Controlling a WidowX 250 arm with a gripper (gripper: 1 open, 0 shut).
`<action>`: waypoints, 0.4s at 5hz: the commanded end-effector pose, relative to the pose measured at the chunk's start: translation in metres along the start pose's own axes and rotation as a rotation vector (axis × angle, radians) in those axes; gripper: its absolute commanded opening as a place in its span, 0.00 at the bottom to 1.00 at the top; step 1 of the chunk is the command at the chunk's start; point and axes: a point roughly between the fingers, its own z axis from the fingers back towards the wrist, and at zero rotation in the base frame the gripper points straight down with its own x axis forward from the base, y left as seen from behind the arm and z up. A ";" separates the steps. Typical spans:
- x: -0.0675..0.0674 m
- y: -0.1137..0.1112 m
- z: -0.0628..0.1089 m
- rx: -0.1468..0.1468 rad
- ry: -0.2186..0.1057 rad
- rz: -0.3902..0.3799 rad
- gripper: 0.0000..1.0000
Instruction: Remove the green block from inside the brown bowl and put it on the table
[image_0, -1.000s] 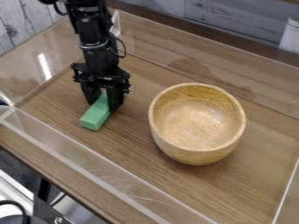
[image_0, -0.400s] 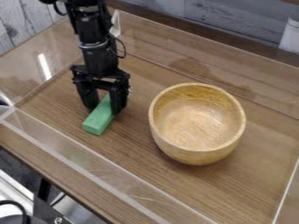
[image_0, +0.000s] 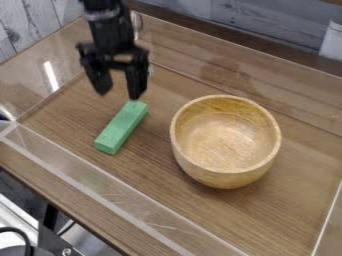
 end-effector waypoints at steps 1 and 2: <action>0.010 -0.015 0.039 0.020 -0.080 -0.026 1.00; 0.011 -0.029 0.050 0.017 -0.096 -0.059 1.00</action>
